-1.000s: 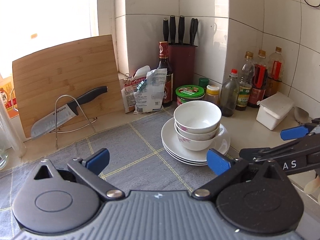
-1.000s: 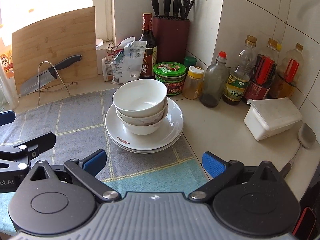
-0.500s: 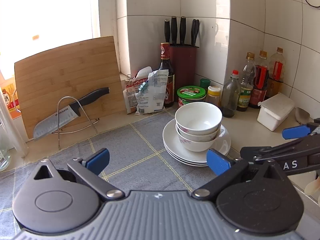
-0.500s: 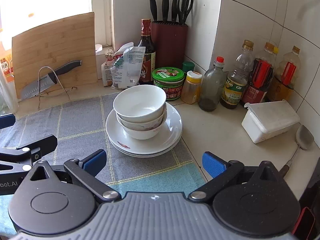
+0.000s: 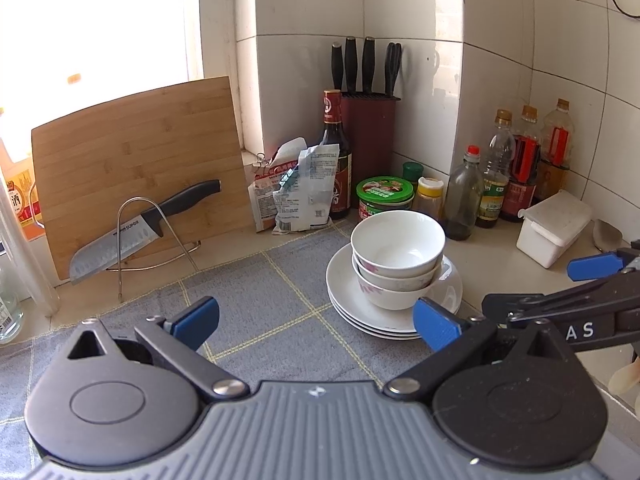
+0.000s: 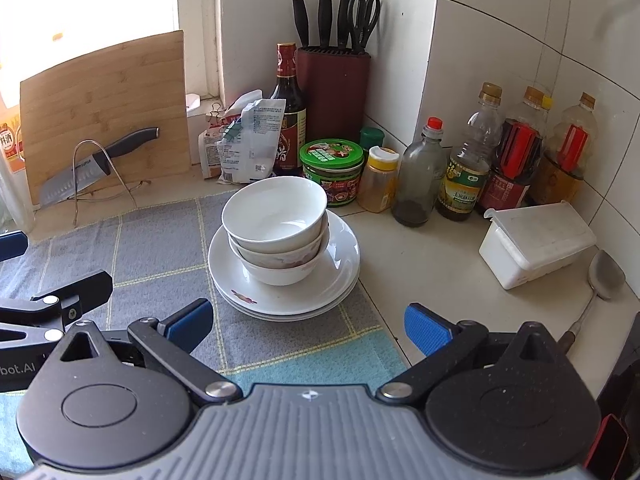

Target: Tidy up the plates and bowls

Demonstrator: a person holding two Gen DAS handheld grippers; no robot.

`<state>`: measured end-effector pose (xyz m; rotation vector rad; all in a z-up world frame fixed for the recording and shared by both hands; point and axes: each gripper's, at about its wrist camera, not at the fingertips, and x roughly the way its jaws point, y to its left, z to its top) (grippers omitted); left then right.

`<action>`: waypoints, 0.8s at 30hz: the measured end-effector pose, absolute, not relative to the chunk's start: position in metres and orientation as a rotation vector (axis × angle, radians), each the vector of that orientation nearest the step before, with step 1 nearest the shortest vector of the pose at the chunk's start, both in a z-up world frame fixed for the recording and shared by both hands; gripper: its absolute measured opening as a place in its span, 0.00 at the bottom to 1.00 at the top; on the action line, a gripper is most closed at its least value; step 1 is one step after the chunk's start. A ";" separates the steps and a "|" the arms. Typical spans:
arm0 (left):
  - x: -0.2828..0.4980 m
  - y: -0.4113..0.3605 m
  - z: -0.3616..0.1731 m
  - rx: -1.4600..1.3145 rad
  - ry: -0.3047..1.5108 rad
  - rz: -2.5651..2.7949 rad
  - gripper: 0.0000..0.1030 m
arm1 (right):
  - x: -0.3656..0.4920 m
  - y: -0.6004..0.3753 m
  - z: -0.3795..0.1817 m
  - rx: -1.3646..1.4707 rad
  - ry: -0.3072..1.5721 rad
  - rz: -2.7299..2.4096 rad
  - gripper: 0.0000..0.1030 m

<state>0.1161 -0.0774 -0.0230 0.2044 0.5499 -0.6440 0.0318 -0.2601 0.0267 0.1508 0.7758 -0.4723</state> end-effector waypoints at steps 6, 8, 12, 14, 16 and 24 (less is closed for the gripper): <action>0.117 -0.078 -0.022 0.201 0.552 -0.647 0.99 | 0.032 -0.261 0.027 0.154 0.778 -0.475 1.00; 0.117 -0.077 -0.022 0.200 0.553 -0.648 0.99 | 0.033 -0.262 0.026 0.153 0.780 -0.476 1.00; 0.118 -0.077 -0.023 0.196 0.558 -0.650 0.99 | 0.034 -0.262 0.026 0.151 0.782 -0.478 1.00; 0.119 -0.078 -0.023 0.195 0.560 -0.650 0.99 | 0.034 -0.262 0.026 0.151 0.782 -0.478 1.00; 0.119 -0.077 -0.023 0.194 0.559 -0.652 0.99 | 0.034 -0.262 0.026 0.150 0.781 -0.478 1.00; 0.119 -0.077 -0.023 0.194 0.560 -0.651 0.99 | 0.034 -0.262 0.026 0.150 0.781 -0.479 1.00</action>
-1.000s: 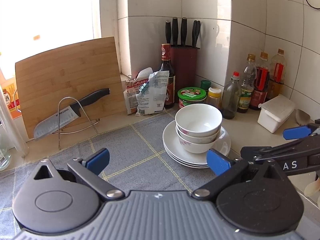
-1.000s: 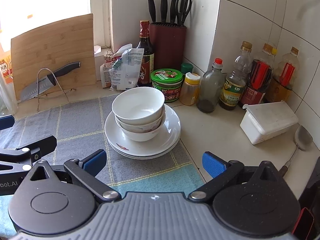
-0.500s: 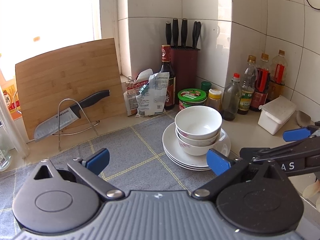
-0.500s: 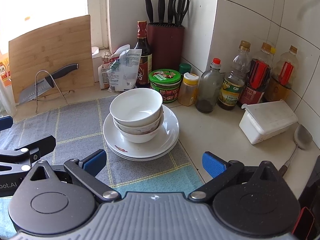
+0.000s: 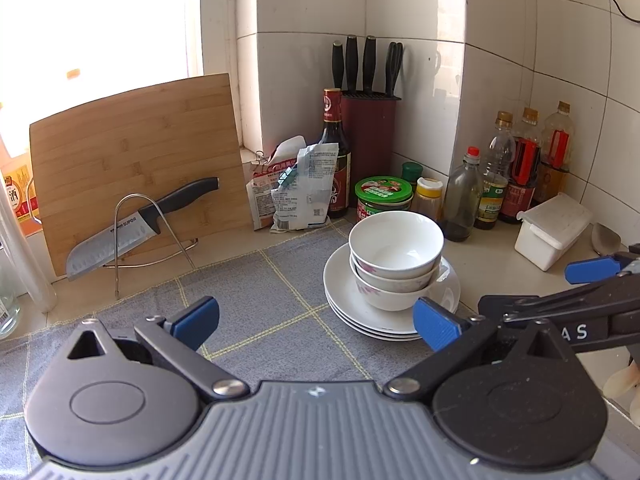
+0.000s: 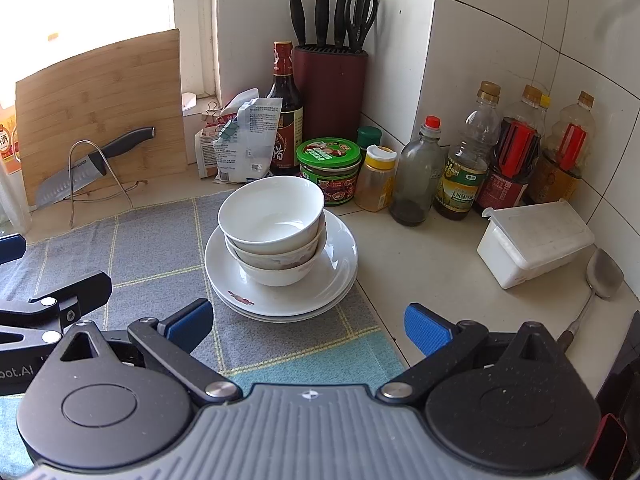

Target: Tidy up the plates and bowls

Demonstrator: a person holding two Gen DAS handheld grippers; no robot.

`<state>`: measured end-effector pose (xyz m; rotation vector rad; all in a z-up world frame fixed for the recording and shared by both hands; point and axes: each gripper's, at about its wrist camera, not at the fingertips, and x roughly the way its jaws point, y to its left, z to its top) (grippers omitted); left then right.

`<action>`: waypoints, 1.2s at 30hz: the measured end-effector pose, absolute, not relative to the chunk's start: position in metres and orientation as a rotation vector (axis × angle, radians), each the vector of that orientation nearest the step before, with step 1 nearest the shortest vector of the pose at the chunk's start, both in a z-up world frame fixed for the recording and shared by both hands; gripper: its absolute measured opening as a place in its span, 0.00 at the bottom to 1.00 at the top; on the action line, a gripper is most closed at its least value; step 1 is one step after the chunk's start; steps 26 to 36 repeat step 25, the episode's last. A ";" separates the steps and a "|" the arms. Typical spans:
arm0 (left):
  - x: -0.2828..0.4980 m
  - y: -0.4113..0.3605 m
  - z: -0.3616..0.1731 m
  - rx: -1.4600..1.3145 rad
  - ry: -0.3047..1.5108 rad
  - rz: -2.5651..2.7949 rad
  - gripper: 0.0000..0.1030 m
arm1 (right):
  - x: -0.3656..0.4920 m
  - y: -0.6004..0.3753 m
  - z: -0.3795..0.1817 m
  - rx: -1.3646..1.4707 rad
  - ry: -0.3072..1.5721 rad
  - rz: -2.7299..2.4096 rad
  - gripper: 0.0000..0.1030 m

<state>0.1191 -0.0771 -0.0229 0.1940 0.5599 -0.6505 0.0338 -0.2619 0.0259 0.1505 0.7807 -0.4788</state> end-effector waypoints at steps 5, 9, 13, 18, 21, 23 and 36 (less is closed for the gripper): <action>0.119 -0.077 -0.023 0.193 0.559 -0.649 0.99 | 0.034 -0.262 0.026 0.150 0.781 -0.478 1.00; 0.118 -0.077 -0.022 0.191 0.556 -0.646 0.99 | 0.035 -0.261 0.027 0.150 0.778 -0.477 1.00; 0.118 -0.077 -0.021 0.191 0.553 -0.647 0.99 | 0.035 -0.261 0.028 0.147 0.776 -0.478 1.00; 0.119 -0.077 -0.020 0.191 0.555 -0.648 0.99 | 0.035 -0.261 0.028 0.146 0.775 -0.477 1.00; 0.119 -0.077 -0.020 0.191 0.558 -0.648 0.99 | 0.035 -0.261 0.028 0.144 0.775 -0.479 1.00; 0.119 -0.077 -0.020 0.191 0.558 -0.647 0.99 | 0.035 -0.261 0.028 0.144 0.774 -0.478 1.00; 0.120 -0.077 -0.020 0.192 0.559 -0.648 0.99 | 0.035 -0.261 0.028 0.143 0.775 -0.479 1.00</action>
